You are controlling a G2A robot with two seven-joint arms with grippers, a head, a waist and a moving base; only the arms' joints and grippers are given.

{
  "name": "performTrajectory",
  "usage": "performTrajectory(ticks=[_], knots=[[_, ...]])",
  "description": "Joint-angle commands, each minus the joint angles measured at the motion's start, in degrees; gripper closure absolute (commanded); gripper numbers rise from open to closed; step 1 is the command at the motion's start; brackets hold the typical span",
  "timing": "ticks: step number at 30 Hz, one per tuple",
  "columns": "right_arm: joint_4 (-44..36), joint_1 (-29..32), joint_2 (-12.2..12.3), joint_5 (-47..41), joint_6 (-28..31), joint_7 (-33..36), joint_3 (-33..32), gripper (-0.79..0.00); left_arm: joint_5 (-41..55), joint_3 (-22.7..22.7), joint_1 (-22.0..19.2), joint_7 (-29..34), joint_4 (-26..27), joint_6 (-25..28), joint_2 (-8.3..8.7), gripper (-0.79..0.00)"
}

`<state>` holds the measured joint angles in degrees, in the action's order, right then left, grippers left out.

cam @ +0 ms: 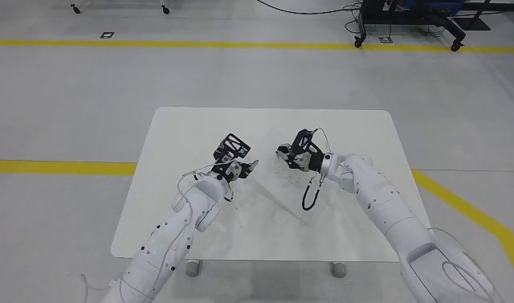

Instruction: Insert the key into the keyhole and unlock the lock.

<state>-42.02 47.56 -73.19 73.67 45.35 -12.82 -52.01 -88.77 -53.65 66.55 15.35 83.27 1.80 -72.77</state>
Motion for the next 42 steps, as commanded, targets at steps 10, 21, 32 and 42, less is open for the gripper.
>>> performTrajectory(ticks=[10, 21, 32, 42], knots=[[2.52, -1.22, -1.05, 0.07, 0.72, -2.07, 1.6, 0.0, -4.64, 5.3, -4.17, -0.49, -8.87, -3.16, -2.38, -0.785], [5.33, -2.26, -1.96, 0.03, -0.2, -2.36, 2.62, 0.0, -2.77, 8.07, -8.28, -0.23, -17.27, -5.47, -5.17, -0.785], [7.73, -3.11, -2.5, -1.52, -0.68, -3.83, 2.32, 0.0, -2.31, 10.9, -11.35, -1.5, -25.32, -7.23, -8.01, -0.785], [9.04, -3.3, -2.43, -3.69, 0.21, -6.09, 1.01, 0.0, 1.57, 7.34, -13.09, -4.77, -25.07, -10.41, -9.0, -0.785]])
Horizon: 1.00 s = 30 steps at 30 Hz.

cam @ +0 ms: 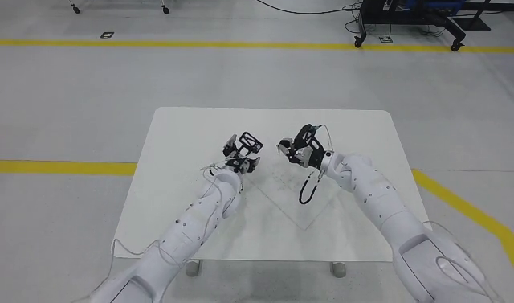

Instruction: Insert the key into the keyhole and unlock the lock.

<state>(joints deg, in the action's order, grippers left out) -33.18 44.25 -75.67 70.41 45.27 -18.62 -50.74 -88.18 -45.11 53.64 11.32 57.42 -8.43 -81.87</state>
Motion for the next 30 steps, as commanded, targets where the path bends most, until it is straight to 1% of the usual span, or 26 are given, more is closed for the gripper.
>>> performTrajectory(ticks=[1, 3, 5, 8, 10, 13, 15, 17, 18, 30], knots=[[0.44, 0.0, 0.09, -1.04, 0.76, -0.54, -0.56, 0.0, 1.55, -2.43, -0.22, -1.39, 1.56, -0.19, 0.32, -0.785], [0.93, -0.11, 0.17, -2.3, 2.24, -0.79, -1.09, 0.0, 2.07, -5.43, -0.09, -2.12, 3.57, -0.31, 1.03, -0.785], [1.27, -0.23, 0.24, -3.48, 3.83, -1.02, -1.59, 0.0, 2.82, -9.27, 0.83, -2.76, 6.85, 0.44, 2.05, -0.785], [1.73, -0.32, 0.35, -5.61, 6.76, -1.2, -2.36, 0.0, 2.81, -16.37, 4.54, -3.49, 14.28, 4.2, 4.21, -0.785], [1.99, -0.41, 0.36, -6.91, 7.74, -0.35, -2.74, 0.0, 0.97, -21.41, 9.04, -4.73, 20.38, 7.25, 5.86, -0.785], [2.38, -0.45, 0.13, -10.79, 10.02, 2.03, -3.41, 0.0, 0.83, -29.47, 17.47, -6.18, 29.14, 11.88, 7.92, -0.785], [2.7, -0.43, -0.18, -14.63, 11.78, 4.75, -3.83, 0.0, 1.77, -34.09, 22.71, -7.28, 33.03, 14.33, 8.85, -0.785], [3.12, -0.78, -0.56, -18.59, 11.85, 9.55, -4.06, 0.0, 4.66, -37.63, 27.11, -9.74, 35.1, 16.43, 9.37, -0.785], [3.12, -0.78, -0.56, -18.59, 11.85, 9.55, -4.06, 0.0, 5.62, -38.14, 27.73, -10.18, 35.24, 16.91, 9.42, -0.785], [3.12, -0.78, -0.56, -18.59, 11.85, 9.55, -4.06, 0.0, 5.62, -38.14, 27.73, -10.18, 35.24, 16.91, 9.42, -0.785]])
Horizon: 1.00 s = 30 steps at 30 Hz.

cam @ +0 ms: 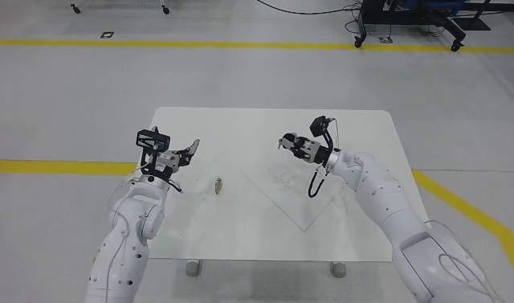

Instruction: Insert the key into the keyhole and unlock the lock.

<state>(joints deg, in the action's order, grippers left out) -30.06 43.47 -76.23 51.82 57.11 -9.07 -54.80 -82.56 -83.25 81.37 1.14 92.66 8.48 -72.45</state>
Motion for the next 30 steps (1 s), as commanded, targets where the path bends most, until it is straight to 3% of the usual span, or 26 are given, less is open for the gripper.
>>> performTrajectory(ticks=[1, 5, 7, 11, 14, 18, 25, 30], knots=[[0.0, 0.0, 0.0, 0.0, 0.0, 0.0, 0.0, 0.0, -0.79, 0.16, 0.02, -0.71, 0.58, 0.25, 0.04, -0.785], [-1.69, 2.07, -0.58, -5.31, 0.89, 1.4, -0.09, 0.0, 5.49, -0.94, 1.92, -3.89, 2.11, 2.51, 0.0, -0.785], [-3.35, 3.43, -1.41, -13.15, 0.89, 5.2, 0.6, 0.0, 14.28, -1.3, 2.71, -2.8, 2.75, 7.93, -0.07, -0.785], [-6.45, 4.64, -2.43, -32.13, 0.89, 17.36, 2.11, 0.0, 42.89, -4.01, 1.88, 10.23, 0.62, 21.48, 0.29, -0.785], [-8.01, 5.14, -2.45, -48.13, 0.89, 26.99, 1.66, 0.0, 59.72, -5.54, -0.59, 23.9, -1.93, 24.32, 0.98, -0.785], [-6.19, 4.34, -1.76, -62.55, 0.89, 38.77, -0.05, 0.0, 60.84, -6.82, -2.13, 28.01, -2.44, 21.94, 1.53, -0.785], [-6.19, 4.34, -1.76, -62.55, 0.89, 38.77, -0.05, 0.0, 60.84, -6.82, -2.13, 28.01, -2.44, 21.94, 1.53, -0.785], [-6.42, 4.52, -1.78, -62.61, 0.62, 38.67, -0.02, 0.0, 66.82, -5.32, -1.78, 29.2, -3.34, 20.33, 1.45, -0.785]])
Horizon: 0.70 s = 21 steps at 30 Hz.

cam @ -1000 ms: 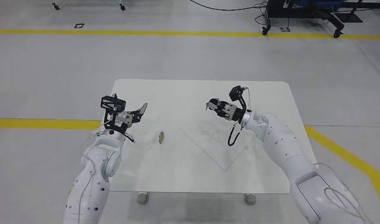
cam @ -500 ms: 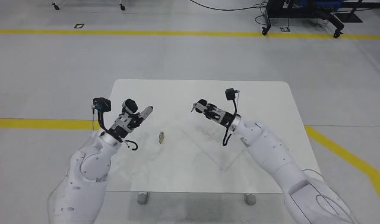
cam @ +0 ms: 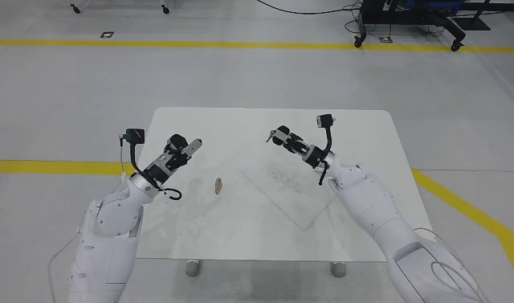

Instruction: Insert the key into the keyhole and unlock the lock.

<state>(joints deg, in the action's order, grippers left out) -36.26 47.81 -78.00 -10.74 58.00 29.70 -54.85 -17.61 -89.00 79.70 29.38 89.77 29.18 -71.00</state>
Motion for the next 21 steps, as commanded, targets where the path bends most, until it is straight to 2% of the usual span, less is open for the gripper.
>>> performTrajectory(ticks=[1, 6, 10, 15, 17, 21], knots=[[-1.86, 1.12, -0.18, -1.0, -1.06, 0.31, 0.4, 0.0, 4.48, 0.92, -0.28, 2.1, -0.83, -0.34, -0.02, -0.785], [-8.42, 3.96, -1.28, -12.56, -5.89, 9.5, 3.1, 0.0, 17.14, 2.63, -1.36, 11.79, -2.61, 3.19, 0.31, -0.785], [-9.17, 4.09, -2.23, -22.73, -8.2, 17.74, 4.53, 0.0, 14.4, 3.46, -2.31, 14.5, -3.9, 3.45, 0.73, -0.785], [-6.94, 3.05, -3.2, -27.91, -8.74, 23.3, 5.47, 0.0, 11.55, 5.41, -2.54, 14.03, -3.72, 5.23, 0.87, -0.77], [-6.58, 2.86, -3.7, -29.81, -9.3, 25.27, 6.04, 0.0, 11.23, 5.97, -2.58, 14.42, -3.49, 5.98, 0.98, -0.606], [-5.41, 2.23, -4.89, -31.31, -9.9, 26.49, 7.58, 0.0, 11.82, 6.58, -2.55, 14.77, -3.47, 6.77, 1.21, -0.459]])
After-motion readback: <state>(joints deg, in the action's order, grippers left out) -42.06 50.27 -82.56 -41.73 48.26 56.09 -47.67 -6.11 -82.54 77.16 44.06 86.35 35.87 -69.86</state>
